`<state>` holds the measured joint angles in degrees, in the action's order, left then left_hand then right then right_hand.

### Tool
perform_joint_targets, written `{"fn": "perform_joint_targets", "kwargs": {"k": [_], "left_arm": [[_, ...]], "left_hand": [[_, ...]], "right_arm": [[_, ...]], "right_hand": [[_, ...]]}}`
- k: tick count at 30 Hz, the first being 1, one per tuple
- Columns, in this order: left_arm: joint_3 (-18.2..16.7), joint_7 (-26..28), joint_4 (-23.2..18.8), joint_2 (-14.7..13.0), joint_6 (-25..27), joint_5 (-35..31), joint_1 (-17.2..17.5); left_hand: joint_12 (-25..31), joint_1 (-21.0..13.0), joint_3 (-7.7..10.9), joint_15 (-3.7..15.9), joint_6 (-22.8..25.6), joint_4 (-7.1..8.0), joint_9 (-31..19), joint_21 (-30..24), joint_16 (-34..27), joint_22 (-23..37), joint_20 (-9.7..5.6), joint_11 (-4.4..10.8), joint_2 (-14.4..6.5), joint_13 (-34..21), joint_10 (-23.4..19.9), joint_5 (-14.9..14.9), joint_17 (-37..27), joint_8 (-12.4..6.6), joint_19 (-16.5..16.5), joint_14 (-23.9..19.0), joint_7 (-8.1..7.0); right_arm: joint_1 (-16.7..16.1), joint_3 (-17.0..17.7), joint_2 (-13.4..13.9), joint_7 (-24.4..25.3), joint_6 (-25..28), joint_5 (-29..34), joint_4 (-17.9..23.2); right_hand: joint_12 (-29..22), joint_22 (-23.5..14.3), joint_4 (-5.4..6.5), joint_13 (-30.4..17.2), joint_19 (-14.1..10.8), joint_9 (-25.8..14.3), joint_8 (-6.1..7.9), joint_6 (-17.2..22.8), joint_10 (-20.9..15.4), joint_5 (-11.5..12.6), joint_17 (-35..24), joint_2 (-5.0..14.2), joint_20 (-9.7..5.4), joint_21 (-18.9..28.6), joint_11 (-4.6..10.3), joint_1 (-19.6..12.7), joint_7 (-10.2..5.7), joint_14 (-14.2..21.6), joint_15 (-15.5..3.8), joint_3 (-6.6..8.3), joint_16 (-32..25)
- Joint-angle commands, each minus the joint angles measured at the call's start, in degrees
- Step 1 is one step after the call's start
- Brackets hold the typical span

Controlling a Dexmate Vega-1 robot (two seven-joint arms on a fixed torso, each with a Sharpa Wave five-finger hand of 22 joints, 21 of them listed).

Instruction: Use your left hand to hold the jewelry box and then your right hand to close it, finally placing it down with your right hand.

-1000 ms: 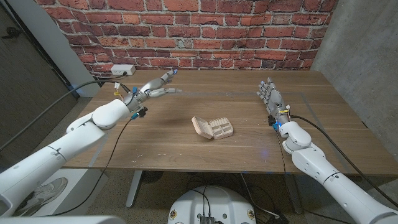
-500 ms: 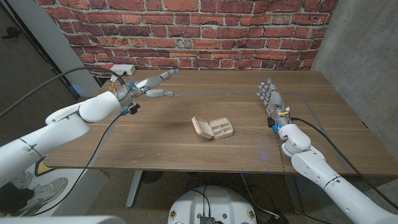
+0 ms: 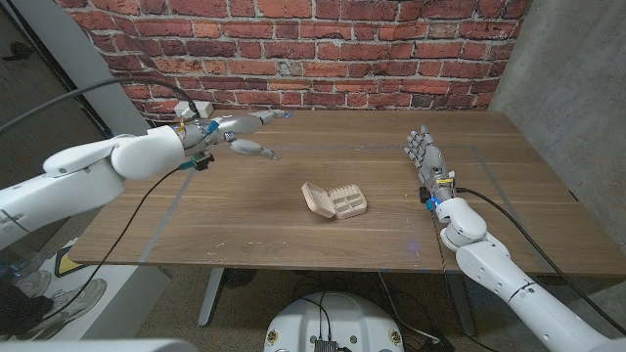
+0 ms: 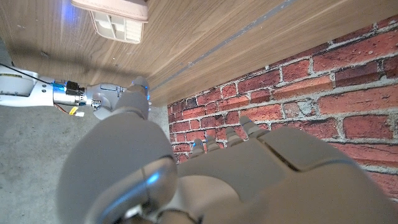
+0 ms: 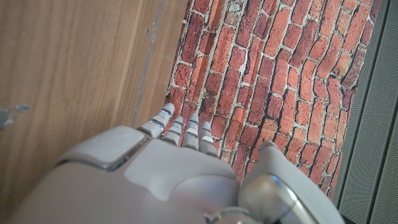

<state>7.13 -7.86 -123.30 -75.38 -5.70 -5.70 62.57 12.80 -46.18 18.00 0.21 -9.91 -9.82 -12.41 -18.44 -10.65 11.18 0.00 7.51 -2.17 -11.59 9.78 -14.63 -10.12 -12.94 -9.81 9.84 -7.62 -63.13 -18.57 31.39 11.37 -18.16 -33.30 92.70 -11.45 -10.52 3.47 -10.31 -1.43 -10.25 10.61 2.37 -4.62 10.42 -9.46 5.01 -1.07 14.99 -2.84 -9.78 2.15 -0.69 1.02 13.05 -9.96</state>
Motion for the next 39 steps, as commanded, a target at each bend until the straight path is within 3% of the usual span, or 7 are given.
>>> {"fn": "perform_joint_targets", "kwargs": {"k": [1,6,14,22,26,34,39], "left_arm": [[-0.51,-7.13,-7.71,-3.45,6.72,-11.97,-2.14],[2.37,-10.03,-10.9,-3.15,9.54,-18.88,-5.07],[9.08,-17.16,-13.77,0.64,9.22,-28.75,-11.87],[14.87,-25.22,-13.13,6.33,5.3,-34.35,-18.19],[16.52,-27.03,-12.19,8.68,2.9,-36.05,-20.06],[19.96,-31.85,-10.86,12.97,-0.86,-39.86,-23.39],[20.94,-31.87,-9.94,14.56,-3.31,-42.01,-23.76]], "left_hand": [[0.85,-2.12,0.57,1.29,-15.79,0.0,-0.16,-0.14,-0.4,0.02,-1.68,0.2,-0.23,-0.23,9.52,-0.25,0.05,-0.46,-0.77,8.19,-0.86],[1.22,-3.68,0.75,1.81,-14.37,0.07,-0.25,-0.17,-0.47,-0.03,-2.19,0.52,-0.43,-0.22,8.34,-0.17,0.1,-0.99,-0.19,7.32,-1.0],[1.16,-4.88,0.55,2.02,-15.54,0.22,-0.35,0.01,-0.35,-0.07,-2.7,0.83,-0.09,-0.23,8.16,0.06,0.11,-0.46,-0.1,6.91,-1.07],[1.03,-4.68,-0.76,1.25,-15.46,0.63,-0.48,0.34,-0.19,-0.09,-1.84,0.28,1.75,-0.27,8.25,0.12,0.03,-0.47,-0.36,6.93,-0.92],[3.05,-5.13,-3.14,1.99,-11.36,1.21,-0.8,-0.37,-1.31,-0.04,-1.68,0.63,4.59,-0.48,2.3,-0.84,-0.07,-1.93,2.79,2.19,-0.46],[3.36,-5.98,-3.63,2.18,-9.39,1.29,-0.93,-0.55,-1.33,-0.02,-1.68,0.72,4.96,-0.59,1.0,-1.26,-0.07,-2.59,3.79,0.71,-0.63],[3.5,-6.38,-3.88,2.25,-8.18,1.38,-1.02,-0.56,-1.38,-0.01,-1.44,0.77,5.08,-0.67,0.34,-1.41,-0.1,-3.04,4.11,-0.1,-1.15]], "right_arm": [[-1.01,0.15,-0.66,0.92,-0.37,0.32,0.41],[-1.03,0.32,-0.79,0.8,-0.69,0.16,0.05],[-0.88,0.48,-1.06,0.35,-1.14,-0.28,-0.9],[-0.71,0.67,-1.47,-0.04,-1.71,-0.83,-2.17],[-0.48,0.69,-1.89,-0.21,-2.15,-1.09,-3.03],[0.07,0.65,-2.5,-0.66,-2.7,-1.54,-4.63],[0.25,0.71,-2.63,-0.72,-2.7,-1.78,-5.2]], "right_hand": [[-0.41,-0.32,-0.1,-0.05,-0.79,-0.17,0.25,0.62,-0.68,0.22,-0.21,0.15,-0.02,-0.04,-0.03,-0.5,0.18,0.34,0.23,0.13,-0.37],[-0.41,-0.33,-0.1,-0.05,-0.83,-0.17,0.27,0.7,-0.71,0.21,-0.22,0.15,-0.02,-0.09,0.1,-0.42,0.22,0.37,0.34,0.06,-0.36],[-0.46,-0.34,-0.11,-0.05,-0.92,-0.17,0.28,0.75,-0.9,0.22,-0.22,0.19,-0.04,-0.15,0.03,-0.35,0.34,0.48,0.37,-0.01,-0.37],[-0.48,-0.34,-0.12,-0.05,-0.96,-0.17,0.27,0.77,-0.99,0.22,-0.21,0.2,-0.01,-0.2,0.02,-0.3,0.34,0.5,0.38,-0.07,-0.35],[-0.47,-0.35,-0.12,-0.05,-0.97,-0.17,0.27,0.78,-1.0,0.23,-0.21,0.24,-0.04,-0.24,0.01,-0.28,0.33,0.54,0.38,-0.09,-0.35],[-0.53,-0.36,-0.13,-0.06,-1.08,-0.18,0.28,0.82,-1.19,0.23,-0.21,0.26,-0.08,-0.27,-0.06,-0.22,0.38,0.67,0.36,-0.15,-0.37],[-0.58,-0.36,-0.13,-0.06,-1.17,-0.18,0.28,0.84,-1.35,0.23,-0.21,0.24,-0.04,-0.29,-0.07,-0.15,0.44,0.75,0.36,-0.23,-0.38]]}}
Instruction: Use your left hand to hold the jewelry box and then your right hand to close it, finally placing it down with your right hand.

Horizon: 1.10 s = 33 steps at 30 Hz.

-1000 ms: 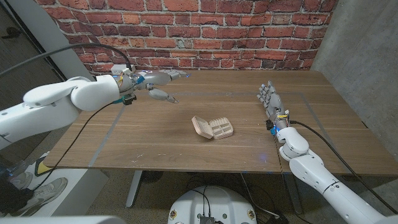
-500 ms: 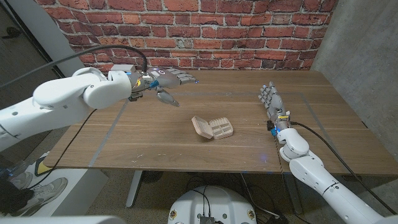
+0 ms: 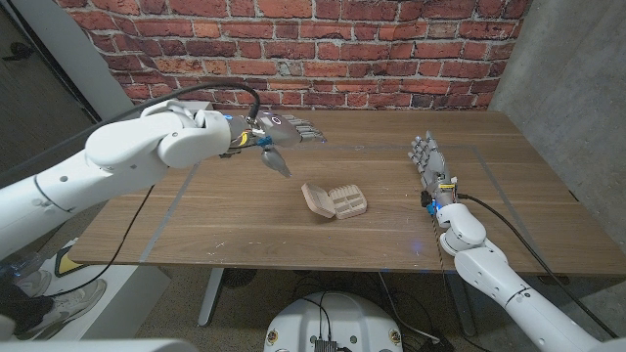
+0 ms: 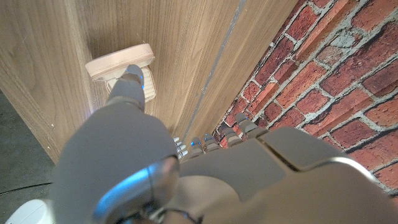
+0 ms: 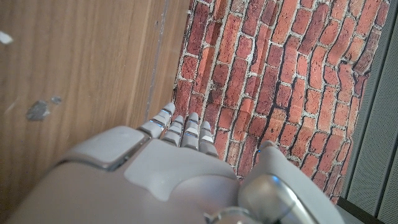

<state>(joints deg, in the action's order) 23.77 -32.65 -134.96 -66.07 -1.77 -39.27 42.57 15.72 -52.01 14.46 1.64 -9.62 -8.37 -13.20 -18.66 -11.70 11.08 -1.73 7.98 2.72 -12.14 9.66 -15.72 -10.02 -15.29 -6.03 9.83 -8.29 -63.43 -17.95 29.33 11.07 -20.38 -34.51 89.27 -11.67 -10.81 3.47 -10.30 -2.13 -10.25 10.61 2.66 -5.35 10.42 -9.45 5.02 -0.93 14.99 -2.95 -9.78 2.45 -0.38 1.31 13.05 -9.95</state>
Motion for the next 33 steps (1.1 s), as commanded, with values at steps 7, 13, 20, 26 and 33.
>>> {"fn": "perform_joint_targets", "kwargs": {"k": [7,13,20,26,33], "left_arm": [[6.3,-9.65,3.24,8.03,-9.74,-10.27,-5.41],[8.67,-13.45,5.48,10.37,-11.03,-10.93,-6.99],[10.4,-16.14,7.65,12.07,-11.95,-11.06,-8.07],[11.69,-17.17,9.64,13.15,-12.82,-10.79,-8.75],[13.05,-17.03,11.63,14.2,-13.66,-11.32,-9.26]], "left_hand": [[0.52,-1.05,-0.61,0.84,-6.97,0.04,-0.31,-0.56,-0.28,0.09,1.02,0.82,0.28,-0.2,0.1,-0.48,-0.25,-1.23,1.28,-0.78,-0.73],[0.39,-1.34,-0.82,0.57,-5.38,0.18,-0.39,-0.48,-0.1,0.1,1.5,1.19,0.29,-0.27,0.01,-0.57,-0.31,-1.85,1.35,-0.85,-1.25],[0.48,-1.51,-1.24,0.31,-3.06,0.48,-0.54,-0.28,0.11,0.12,2.0,1.36,0.32,-0.36,-0.92,-0.71,-0.41,-2.79,1.28,-0.88,-1.46],[0.61,-1.56,-1.49,0.44,-2.26,0.66,-0.63,-0.21,0.18,0.13,2.02,1.75,0.33,-0.42,-1.72,-0.77,-0.44,-3.12,1.36,-0.96,-1.51],[0.62,-1.84,-1.6,0.56,-0.78,0.8,-0.73,-0.19,0.22,0.15,2.04,2.11,0.06,-0.48,-2.32,-0.88,-0.47,-3.75,1.61,-1.12,-1.59]], "right_arm": [[1.01,0.04,-0.74,-0.59,-0.49,-0.72,-2.42],[1.31,0.08,-0.91,-0.61,-0.42,-0.94,-3.02],[1.9,-0.09,-1.19,-0.9,-0.36,-1.14,-3.99],[2.42,-0.26,-1.49,-1.21,-0.39,-1.34,-4.87],[2.99,-0.46,-1.89,-1.46,-0.48,-1.51,-5.86]], "right_hand": [[-0.35,-0.07,-0.14,-0.07,-0.56,-0.18,0.28,0.6,-0.66,0.23,-0.21,0.22,-0.13,-0.34,0.1,-0.06,0.16,0.52,0.16,-0.32,-0.37],[-0.33,-0.08,-0.14,-0.08,-0.58,-0.19,0.27,0.59,-0.67,0.24,-0.21,0.21,-0.1,-0.39,0.09,-0.01,0.15,0.57,0.24,-0.38,-0.36],[-0.31,-0.09,-0.16,-0.08,-0.61,-0.19,0.27,0.62,-0.68,0.26,-0.2,0.27,-0.1,-0.46,0.11,0.02,0.16,0.6,0.19,-0.42,-0.34],[-0.31,-0.09,-0.17,-0.08,-0.63,-0.19,0.27,0.63,-0.72,0.27,-0.19,0.32,-0.12,-0.5,0.13,0.03,0.11,0.61,0.21,-0.43,-0.32],[-0.31,-0.1,-0.18,-0.08,-0.66,-0.19,0.25,0.6,-0.76,0.28,-0.19,0.35,-0.13,-0.56,0.02,0.08,0.16,0.62,0.28,-0.48,-0.3]]}}
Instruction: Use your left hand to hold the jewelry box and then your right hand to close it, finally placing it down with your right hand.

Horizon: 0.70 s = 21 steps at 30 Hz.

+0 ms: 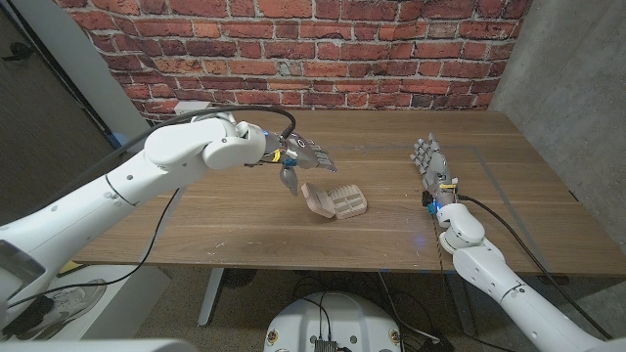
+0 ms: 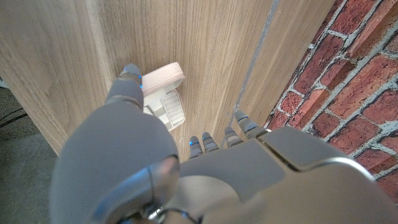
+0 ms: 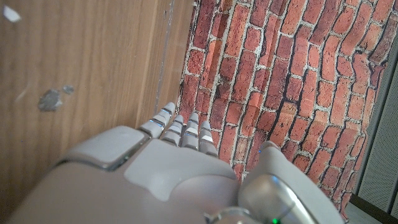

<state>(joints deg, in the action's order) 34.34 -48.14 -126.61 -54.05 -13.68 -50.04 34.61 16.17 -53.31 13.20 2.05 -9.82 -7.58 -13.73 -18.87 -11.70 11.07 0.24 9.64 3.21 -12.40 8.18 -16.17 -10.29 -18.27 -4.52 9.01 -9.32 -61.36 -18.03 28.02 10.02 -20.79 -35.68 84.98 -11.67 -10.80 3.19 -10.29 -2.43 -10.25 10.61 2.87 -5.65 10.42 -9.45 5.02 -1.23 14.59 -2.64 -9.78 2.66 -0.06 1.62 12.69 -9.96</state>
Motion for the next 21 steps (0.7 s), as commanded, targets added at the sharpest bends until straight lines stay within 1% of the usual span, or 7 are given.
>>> {"fn": "perform_joint_targets", "kwargs": {"k": [1,2,6,12,13,17,21], "left_arm": [[2.57,-1.44,3.49,2.27,-1.92,-0.44,-1.37],[2.63,-1.47,3.68,2.35,-1.99,-0.2,-1.41],[3.62,-2.07,4.71,2.93,-2.48,-0.39,-1.89],[4.66,-1.9,5.91,3.6,-3.48,-0.43,-2.35],[4.72,-1.87,6.04,3.69,-3.55,-0.29,-2.4],[5.47,-2.02,6.87,4.2,-4.09,-0.17,-2.75],[6.02,-1.25,7.66,4.41,-4.87,-0.31,-2.77]], "left_hand": [[0.17,-0.65,-0.35,0.28,0.02,0.02,-0.23,0.03,0.22,0.16,0.04,0.49,-0.51,-0.23,-0.98,-0.45,-0.19,-1.03,0.14,-0.37,-0.57],[0.19,-0.85,-0.42,0.55,1.45,0.06,-0.3,0.03,0.14,0.17,0.01,0.52,-0.62,-0.27,-1.39,-0.48,-0.19,-1.64,0.32,-0.72,-0.75],[0.51,-1.13,-0.6,0.97,3.44,0.12,-0.39,-0.13,-0.18,0.16,0.08,0.67,-0.69,-0.32,-2.83,-0.51,-0.19,-2.49,1.05,-1.94,-0.58],[0.98,-1.51,-0.79,1.43,5.97,0.25,-0.5,-0.29,-0.6,0.16,-0.05,0.9,-0.96,-0.43,-4.98,-0.51,-0.28,-3.6,1.88,-3.64,-0.63],[1.08,-1.6,-0.83,1.61,6.32,0.27,-0.52,-0.3,-0.66,0.16,-0.12,1.28,-1.01,-0.46,-5.46,-0.5,-0.31,-3.76,2.0,-3.93,-0.84],[1.24,-1.78,-0.93,1.7,7.13,0.33,-0.57,-0.35,-0.8,0.16,-0.06,1.26,-1.12,-0.53,-6.37,-0.5,-0.36,-4.15,2.36,-4.61,-0.7],[1.86,-2.23,-1.09,2.19,10.54,0.53,-0.65,-0.57,-1.52,0.2,0.11,1.57,-1.67,-0.78,-9.13,-0.4,-0.64,-5.69,3.41,-7.23,-0.97]], "right_arm": [[0.98,-0.41,-0.6,-0.43,-0.07,-0.34,-1.64],[1.03,-0.42,-0.63,-0.38,-0.05,-0.32,-1.7],[1.15,-0.46,-0.64,-0.42,0.07,-0.41,-1.91],[1.19,-0.46,-0.63,-0.52,0.04,-0.51,-2.13],[1.17,-0.45,-0.67,-0.54,-0.04,-0.54,-2.18],[1.04,-0.42,-0.7,-0.55,-0.15,-0.64,-2.26],[0.98,-0.41,-0.73,-0.59,-0.29,-0.65,-2.33]], "right_hand": [[-0.31,-0.11,0.1,-0.09,-0.38,-0.19,0.25,0.38,-0.46,0.28,-0.19,0.35,0.17,-0.17,-0.28,0.08,-0.1,0.33,-0.06,-0.13,-0.3],[-0.31,-0.11,0.1,-0.09,-0.36,-0.19,0.24,0.37,-0.46,0.28,-0.19,0.36,0.18,-0.19,-0.31,0.09,-0.08,0.33,-0.08,-0.14,-0.3],[-0.31,-0.12,0.09,-0.09,-0.36,-0.19,0.24,0.38,-0.51,0.29,-0.19,0.38,0.2,-0.23,-0.44,0.1,-0.09,0.35,-0.12,-0.16,-0.29],[-0.3,-0.12,0.07,-0.09,-0.4,-0.2,0.22,0.35,-0.52,0.29,-0.19,0.39,0.2,-0.28,-0.35,0.13,-0.12,0.39,-0.09,-0.2,-0.28],[-0.3,-0.13,0.07,-0.09,-0.41,-0.2,0.22,0.34,-0.52,0.3,-0.18,0.39,0.2,-0.29,-0.29,0.13,-0.12,0.38,-0.04,-0.21,-0.27],[-0.3,-0.13,0.06,-0.09,-0.44,-0.2,0.21,0.32,-0.54,0.3,-0.18,0.39,0.18,-0.31,-0.29,0.15,-0.13,0.39,-0.08,-0.23,-0.26],[-0.29,-0.13,0.05,-0.1,-0.45,-0.2,0.21,0.33,-0.54,0.3,-0.18,0.39,0.2,-0.34,-0.34,0.16,-0.12,0.44,-0.04,-0.25,-0.27]]}}
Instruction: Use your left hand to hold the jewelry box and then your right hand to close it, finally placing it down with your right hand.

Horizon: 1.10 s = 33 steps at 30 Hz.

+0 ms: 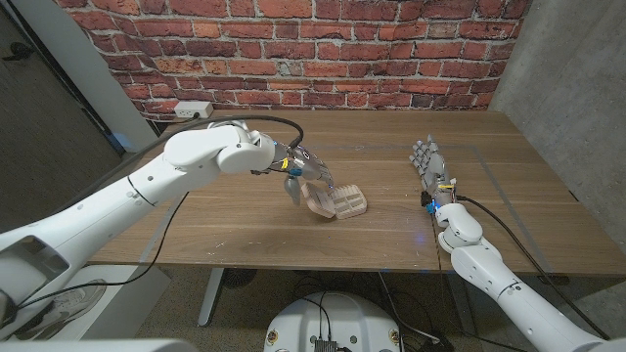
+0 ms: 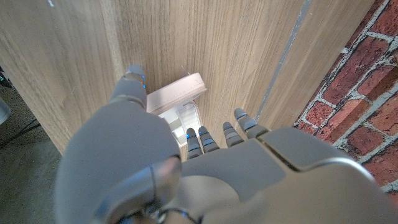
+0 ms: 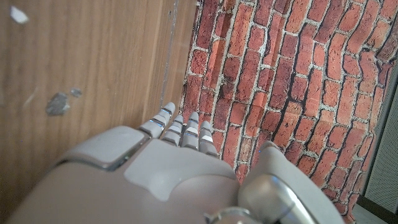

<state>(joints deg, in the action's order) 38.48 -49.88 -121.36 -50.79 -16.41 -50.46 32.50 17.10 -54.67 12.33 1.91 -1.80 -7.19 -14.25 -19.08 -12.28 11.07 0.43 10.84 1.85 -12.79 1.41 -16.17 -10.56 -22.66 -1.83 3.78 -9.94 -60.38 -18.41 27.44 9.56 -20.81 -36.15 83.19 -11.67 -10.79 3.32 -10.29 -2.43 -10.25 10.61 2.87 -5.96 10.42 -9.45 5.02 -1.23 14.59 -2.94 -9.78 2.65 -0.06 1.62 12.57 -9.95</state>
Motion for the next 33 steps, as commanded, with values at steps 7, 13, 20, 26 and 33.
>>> {"fn": "perform_joint_targets", "kwargs": {"k": [7,13,20,26,33], "left_arm": [[1.93,1.47,2.53,0.91,-2.55,-0.26,-0.25],[1.74,4.05,2.95,0.36,-3.37,-0.88,0.77],[0.8,7.8,3.88,-0.15,-4.14,0.15,2.06],[0.38,10.46,4.22,-0.53,-4.32,-0.31,3.12],[-0.61,13.5,4.3,-1.18,-3.82,-0.22,4.71]], "left_hand": [[3.78,-2.26,-0.47,5.67,9.02,0.25,-0.15,-1.1,-2.44,0.41,-0.06,0.54,-1.51,-1.62,-9.59,-0.03,-1.62,-4.4,3.34,-8.37,-2.36],[5.82,-3.77,-0.68,7.15,16.13,0.21,-0.7,-2.05,-3.65,0.67,-0.6,0.99,-2.55,-3.07,-13.2,0.38,-3.22,-8.18,5.79,-13.18,-2.36],[9.53,-6.41,-0.03,10.52,24.19,0.13,-0.75,-5.05,-4.98,1.14,-5.45,0.87,-5.71,-4.86,-20.47,1.79,-5.76,-12.7,11.41,-20.05,-1.91],[13.45,-10.02,2.09,11.19,34.54,-0.67,0.46,-8.93,-6.04,1.58,-6.06,0.71,-8.99,-5.89,-30.29,3.76,-6.38,-17.32,16.28,-30.77,-0.25],[18.41,-11.03,5.04,11.11,46.49,0.91,1.58,-13.19,-7.45,2.21,-3.78,0.3,-12.03,-7.83,-40.7,4.99,-9.52,-22.86,17.97,-42.22,3.23]], "right_arm": [[-0.14,0.03,-0.11,0.01,-0.41,-0.1,-0.39],[-0.31,0.05,0.06,0.24,-0.3,0.07,-0.09],[-0.55,0.05,0.36,0.63,-0.05,0.43,0.43],[-0.78,0.08,0.62,1.05,0.16,0.77,1.02],[-1.09,0.08,0.99,1.36,0.51,1.09,1.69]], "right_hand": [[-0.3,-0.15,-0.11,-0.1,-0.48,-0.19,0.2,0.33,-0.31,0.3,-0.17,0.38,0.22,-0.41,-0.11,0.19,-0.18,0.46,-0.01,-0.18,-0.25],[-0.27,-0.15,-0.13,-0.1,-0.52,-0.19,0.19,0.3,-0.27,0.3,-0.17,0.36,0.18,-0.45,-0.06,0.21,-0.29,0.49,0.05,-0.22,-0.24],[-0.25,-0.15,-0.15,-0.1,-0.56,-0.19,0.21,0.35,-0.28,0.31,-0.17,0.35,0.2,-0.51,-0.12,0.24,-0.29,0.51,0.06,-0.27,-0.23],[-0.26,-0.16,-0.16,-0.1,-0.6,-0.19,0.22,0.39,-0.34,0.31,-0.16,0.35,0.17,-0.55,-0.12,0.26,-0.35,0.54,0.04,-0.3,-0.22],[-0.25,-0.16,-0.17,-0.1,-0.64,-0.19,0.26,0.5,-0.34,0.31,-0.16,0.32,0.17,-0.58,-0.18,0.3,-0.39,0.56,0.09,-0.34,-0.21]]}}
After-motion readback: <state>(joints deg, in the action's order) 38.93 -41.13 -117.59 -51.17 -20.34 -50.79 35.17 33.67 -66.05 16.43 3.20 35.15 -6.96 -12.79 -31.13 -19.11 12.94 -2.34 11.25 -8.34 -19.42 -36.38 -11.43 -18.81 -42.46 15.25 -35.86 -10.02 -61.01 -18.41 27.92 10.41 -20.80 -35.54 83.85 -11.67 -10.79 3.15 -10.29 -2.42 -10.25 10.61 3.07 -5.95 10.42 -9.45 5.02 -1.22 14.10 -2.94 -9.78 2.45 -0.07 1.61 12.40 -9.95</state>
